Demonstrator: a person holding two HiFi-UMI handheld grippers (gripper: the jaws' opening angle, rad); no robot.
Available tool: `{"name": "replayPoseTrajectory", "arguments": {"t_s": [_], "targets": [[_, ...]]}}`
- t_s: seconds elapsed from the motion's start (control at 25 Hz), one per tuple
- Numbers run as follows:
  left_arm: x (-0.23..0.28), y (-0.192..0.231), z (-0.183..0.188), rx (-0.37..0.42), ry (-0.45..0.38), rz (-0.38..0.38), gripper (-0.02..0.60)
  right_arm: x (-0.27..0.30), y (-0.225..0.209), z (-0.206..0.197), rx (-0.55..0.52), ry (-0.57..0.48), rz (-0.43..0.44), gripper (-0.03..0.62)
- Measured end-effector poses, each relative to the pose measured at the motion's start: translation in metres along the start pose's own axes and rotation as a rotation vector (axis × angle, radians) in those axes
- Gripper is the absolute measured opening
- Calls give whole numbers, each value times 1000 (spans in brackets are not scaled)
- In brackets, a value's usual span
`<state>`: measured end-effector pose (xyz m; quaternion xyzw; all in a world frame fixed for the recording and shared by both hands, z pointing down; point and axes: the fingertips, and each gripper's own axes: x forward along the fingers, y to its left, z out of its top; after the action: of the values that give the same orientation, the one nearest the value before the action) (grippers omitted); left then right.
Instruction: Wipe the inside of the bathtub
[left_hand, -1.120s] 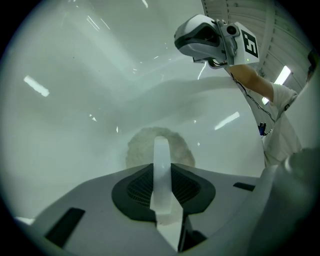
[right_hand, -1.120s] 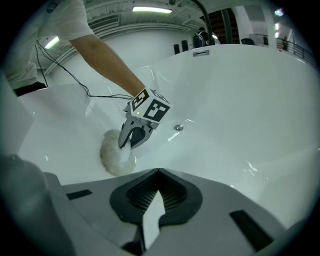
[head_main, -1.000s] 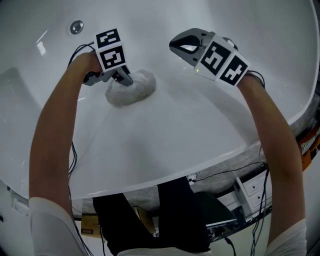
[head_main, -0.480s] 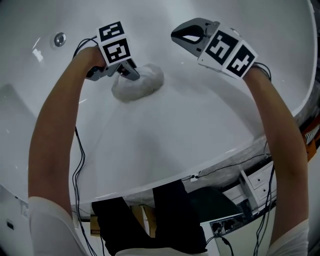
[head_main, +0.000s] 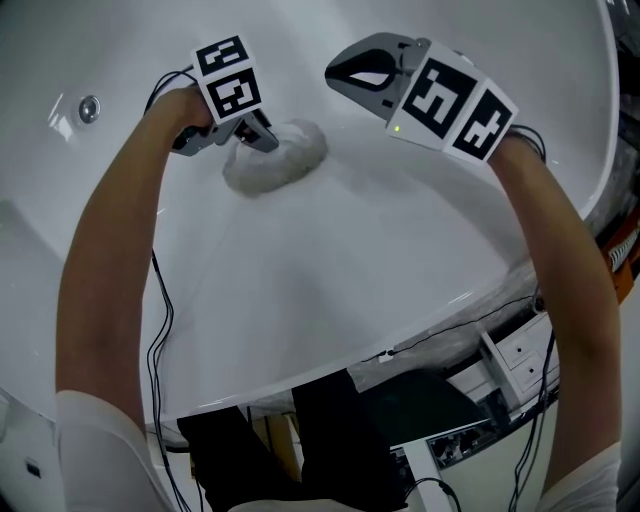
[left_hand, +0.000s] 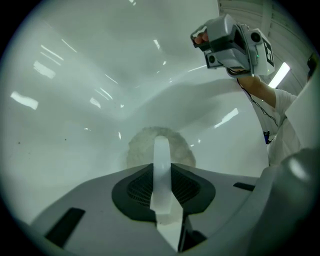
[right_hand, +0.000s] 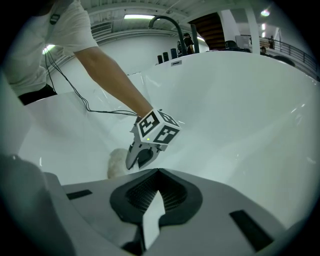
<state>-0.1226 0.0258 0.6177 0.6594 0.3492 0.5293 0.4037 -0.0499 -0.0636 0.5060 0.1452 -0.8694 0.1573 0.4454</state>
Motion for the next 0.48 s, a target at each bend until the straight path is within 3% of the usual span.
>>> {"name": "replayPoseTrajectory", "arguments": {"t_s": [0.16,0.48], "targets": [[-2,-1,1,5,-1,11,86,-5,13,5,-38,14,16,20],[-2,1,2,31,-29,47,86,-18,21,16,-42,39,-32,20]]}}
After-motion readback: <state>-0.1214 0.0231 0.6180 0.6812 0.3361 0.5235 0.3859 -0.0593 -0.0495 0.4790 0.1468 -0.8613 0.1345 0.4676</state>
